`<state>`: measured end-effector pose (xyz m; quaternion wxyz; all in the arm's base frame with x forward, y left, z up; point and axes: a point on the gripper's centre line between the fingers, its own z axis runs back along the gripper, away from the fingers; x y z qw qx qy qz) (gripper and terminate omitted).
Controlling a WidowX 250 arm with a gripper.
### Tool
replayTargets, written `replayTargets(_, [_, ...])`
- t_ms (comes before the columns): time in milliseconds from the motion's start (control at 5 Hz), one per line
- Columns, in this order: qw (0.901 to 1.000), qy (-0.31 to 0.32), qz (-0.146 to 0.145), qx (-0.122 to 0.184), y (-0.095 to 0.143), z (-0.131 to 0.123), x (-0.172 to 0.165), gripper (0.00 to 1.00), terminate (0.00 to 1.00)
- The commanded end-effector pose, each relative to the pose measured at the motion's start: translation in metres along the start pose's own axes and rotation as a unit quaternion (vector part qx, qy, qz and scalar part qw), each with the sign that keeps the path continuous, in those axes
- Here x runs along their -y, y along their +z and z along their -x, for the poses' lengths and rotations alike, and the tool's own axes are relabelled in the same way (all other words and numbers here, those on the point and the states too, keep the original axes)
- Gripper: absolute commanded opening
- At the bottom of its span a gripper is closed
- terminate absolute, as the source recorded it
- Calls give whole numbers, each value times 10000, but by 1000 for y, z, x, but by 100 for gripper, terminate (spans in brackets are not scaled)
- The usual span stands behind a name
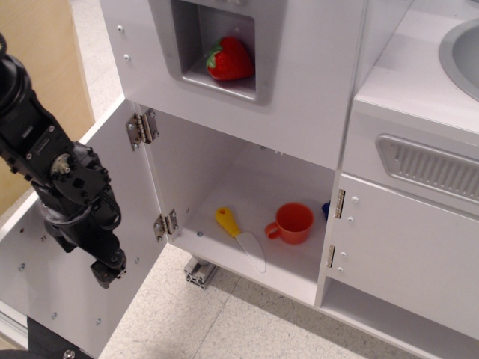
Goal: Open low fridge
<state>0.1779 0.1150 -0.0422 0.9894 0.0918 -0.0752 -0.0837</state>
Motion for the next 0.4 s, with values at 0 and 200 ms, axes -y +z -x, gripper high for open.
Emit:
replayTargets(0, [9999, 15, -66, 81, 6, -3, -10, 100, 0])
replayTargets(200, [9999, 15, -66, 81, 6, -3, -10, 100, 100])
